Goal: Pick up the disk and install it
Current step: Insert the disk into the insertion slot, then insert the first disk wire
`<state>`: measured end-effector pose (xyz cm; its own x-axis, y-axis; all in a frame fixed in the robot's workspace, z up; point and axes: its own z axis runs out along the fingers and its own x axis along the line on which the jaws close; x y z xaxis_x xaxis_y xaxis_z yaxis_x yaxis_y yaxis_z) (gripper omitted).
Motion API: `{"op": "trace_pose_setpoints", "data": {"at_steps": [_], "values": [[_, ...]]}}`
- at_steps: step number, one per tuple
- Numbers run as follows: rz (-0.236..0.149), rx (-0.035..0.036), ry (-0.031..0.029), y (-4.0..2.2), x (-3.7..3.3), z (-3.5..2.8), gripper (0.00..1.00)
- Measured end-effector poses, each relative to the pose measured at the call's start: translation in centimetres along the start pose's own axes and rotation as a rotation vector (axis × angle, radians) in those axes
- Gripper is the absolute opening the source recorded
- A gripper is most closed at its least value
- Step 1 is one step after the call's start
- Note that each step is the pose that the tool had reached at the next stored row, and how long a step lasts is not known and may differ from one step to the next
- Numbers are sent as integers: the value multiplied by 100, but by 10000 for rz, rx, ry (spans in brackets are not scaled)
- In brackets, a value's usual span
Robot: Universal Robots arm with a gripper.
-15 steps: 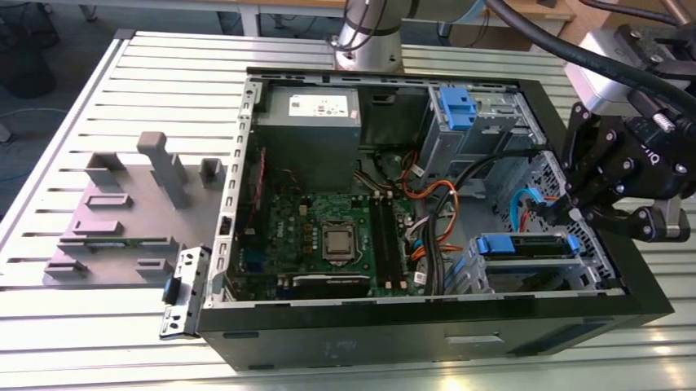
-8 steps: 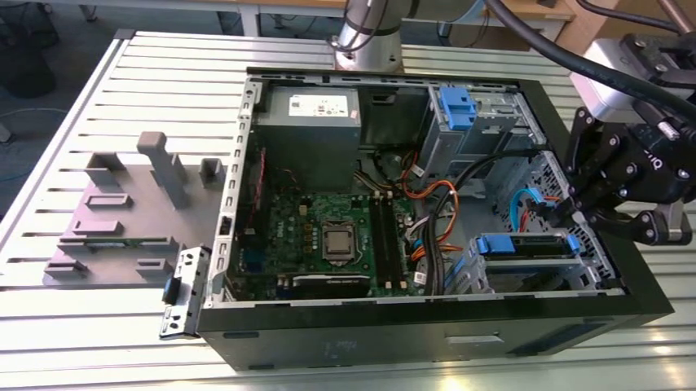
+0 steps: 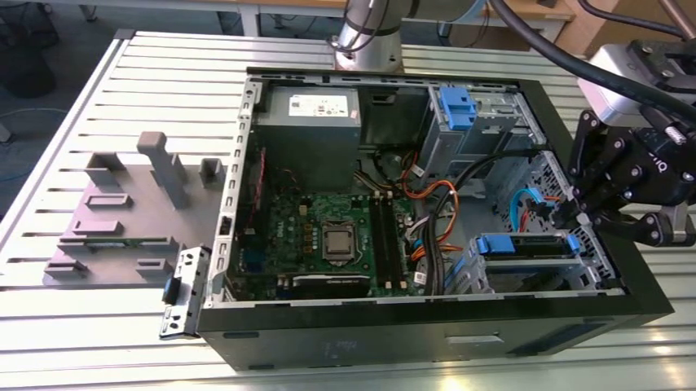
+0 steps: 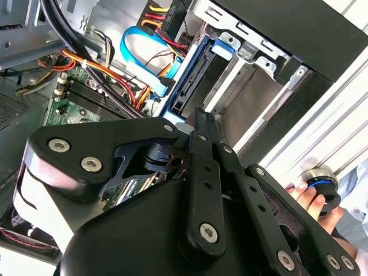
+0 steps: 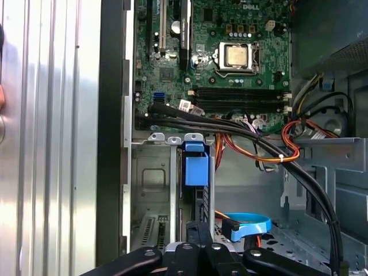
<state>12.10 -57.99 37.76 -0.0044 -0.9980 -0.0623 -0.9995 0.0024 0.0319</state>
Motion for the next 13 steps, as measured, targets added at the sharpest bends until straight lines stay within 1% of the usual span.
{"op": "trace_pose_setpoints", "data": {"at_steps": [13], "values": [[1,0,-2,-9,0,1,11]]}}
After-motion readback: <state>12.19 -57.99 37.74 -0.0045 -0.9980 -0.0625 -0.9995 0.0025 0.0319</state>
